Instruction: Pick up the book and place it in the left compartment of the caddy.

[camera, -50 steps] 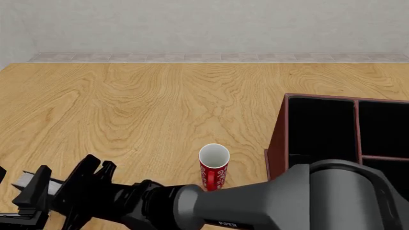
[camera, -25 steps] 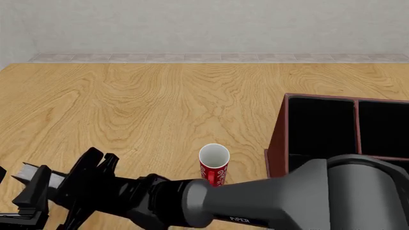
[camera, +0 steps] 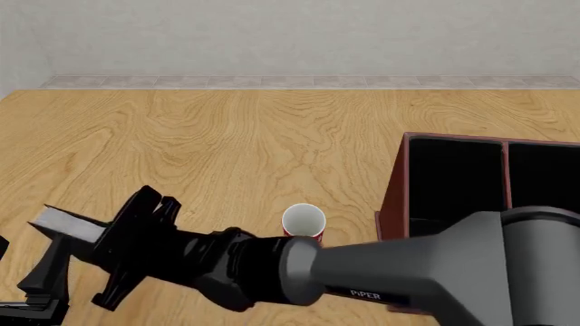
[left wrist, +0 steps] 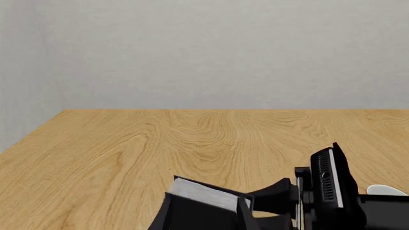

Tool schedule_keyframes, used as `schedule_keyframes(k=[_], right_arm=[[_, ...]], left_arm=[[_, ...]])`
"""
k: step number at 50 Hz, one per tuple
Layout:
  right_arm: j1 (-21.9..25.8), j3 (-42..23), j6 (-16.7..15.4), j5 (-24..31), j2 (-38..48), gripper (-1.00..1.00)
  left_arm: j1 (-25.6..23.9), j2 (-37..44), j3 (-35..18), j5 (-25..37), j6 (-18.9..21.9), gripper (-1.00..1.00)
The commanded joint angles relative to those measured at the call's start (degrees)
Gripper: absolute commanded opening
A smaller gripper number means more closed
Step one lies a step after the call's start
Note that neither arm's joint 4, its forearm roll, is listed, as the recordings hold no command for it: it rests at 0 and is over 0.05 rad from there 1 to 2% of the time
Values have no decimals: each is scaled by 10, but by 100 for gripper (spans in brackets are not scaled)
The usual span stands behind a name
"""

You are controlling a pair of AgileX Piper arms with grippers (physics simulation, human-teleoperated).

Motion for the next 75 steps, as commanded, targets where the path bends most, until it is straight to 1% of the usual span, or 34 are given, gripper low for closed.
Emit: schedule_keyframes(k=[1,21,35,42,47,53,56,59,62,64,66,75], right_arm=[[-14,-1,4,-1,-19,-100],[-63,23,1,-16,-45,-100],[-89,42,-4,-25,-68,-100],[-100,67,-7,-31,-107,-100],[-107,77,-8,-36,-118,-100],[-123,90,-8,-43,-132,-100],[-142,104,-6,-51,-149,-100],[-143,108,-6,-50,-155,-100],[-153,117,-3,-52,-170,-100],[-158,126,-13,-58,-181,-100],[-163,131,-6,-53,-195,-100],[-188,146,-5,-49,-233,-100]], left_arm=[[0,0,0,0,0,100],[0,0,0,0,0,100],[0,0,0,0,0,100],[0,0,0,0,0,100],[0,0,0,0,0,100],[0,0,0,0,0,100],[0,0,0,0,0,100],[0,0,0,0,0,100],[0,0,0,0,0,100],[0,0,0,0,0,100],[0,0,0,0,0,100],[0,0,0,0,0,100]])
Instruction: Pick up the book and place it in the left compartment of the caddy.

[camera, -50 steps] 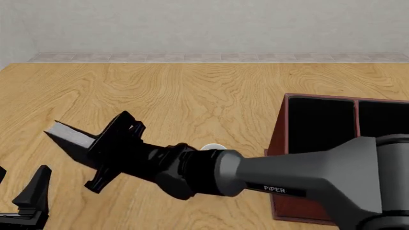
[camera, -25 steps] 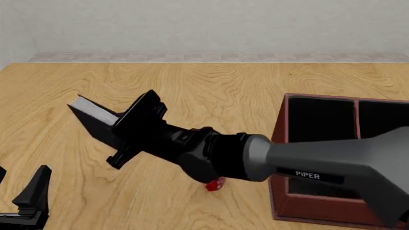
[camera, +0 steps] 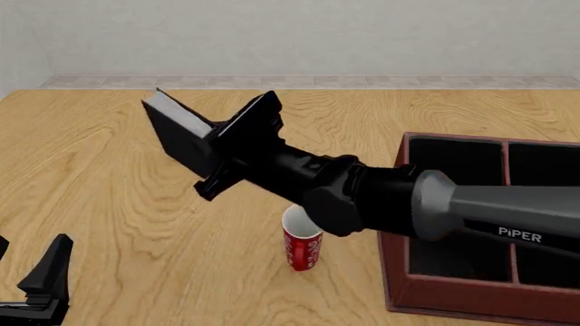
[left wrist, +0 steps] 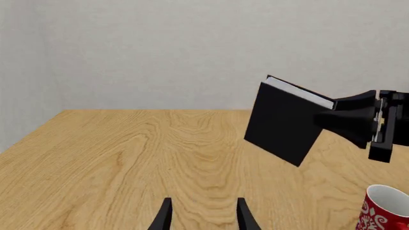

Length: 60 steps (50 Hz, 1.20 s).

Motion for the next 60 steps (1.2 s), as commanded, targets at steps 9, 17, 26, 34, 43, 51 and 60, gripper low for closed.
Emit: schedule_keyframes(k=[9,17,26,34,43,51,60], right_arm=[[-44,31,19,1,-84,-100],[-61,42,21,3,-101,-100],[-87,59,26,1,-126,-100],[-113,75,30,8,-153,-100],[-139,100,34,15,-191,-100],[-165,122,36,22,-222,-100],[-185,143,36,34,-256,-100]], left_arm=[[0,0,0,0,0,100],[0,0,0,0,0,100],[0,0,0,0,0,100],[0,0,0,0,0,100],[0,0,0,0,0,100],[0,0,0,0,0,100],[0,0,0,0,0,100]])
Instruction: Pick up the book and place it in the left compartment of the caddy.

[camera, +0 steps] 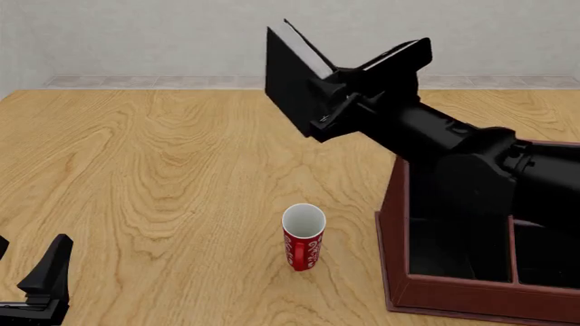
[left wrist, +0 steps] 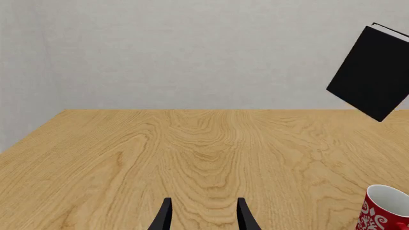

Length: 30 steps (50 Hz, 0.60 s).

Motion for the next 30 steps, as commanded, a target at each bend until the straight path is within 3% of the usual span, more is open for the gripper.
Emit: schedule_keyframes(k=[1,30], right_arm=[[-27,19,11,12,-48,-100],[-48,64,19,48,-138,-100]], left_arm=[[0,0,0,0,0,100],[0,0,0,0,0,100]])
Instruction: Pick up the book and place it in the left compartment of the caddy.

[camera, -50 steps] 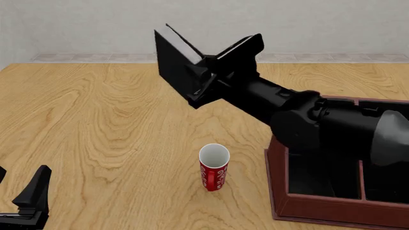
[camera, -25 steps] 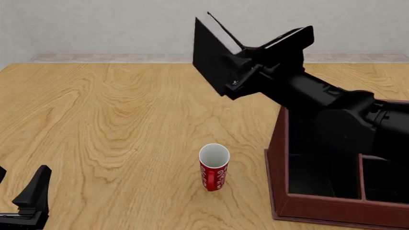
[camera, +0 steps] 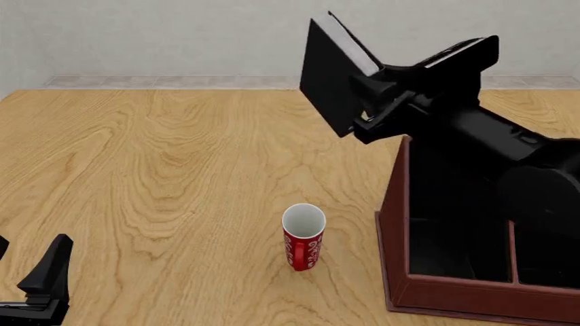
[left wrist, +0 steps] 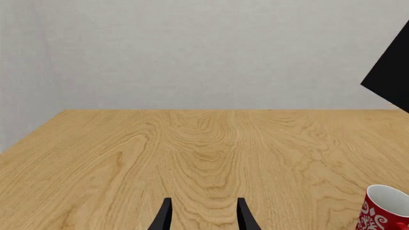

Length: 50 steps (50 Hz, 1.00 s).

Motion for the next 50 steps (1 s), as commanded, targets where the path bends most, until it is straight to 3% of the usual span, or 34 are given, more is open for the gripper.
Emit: schedule_keyframes(k=[1,25,50], right_arm=[[-5,7,13,12,-37,-100],[-23,48,26,42,-110,-100],[-60,89,34,117,-217,-100]], left_arm=[[0,0,0,0,0,100],[0,0,0,0,0,100],[0,0,0,0,0,100]])
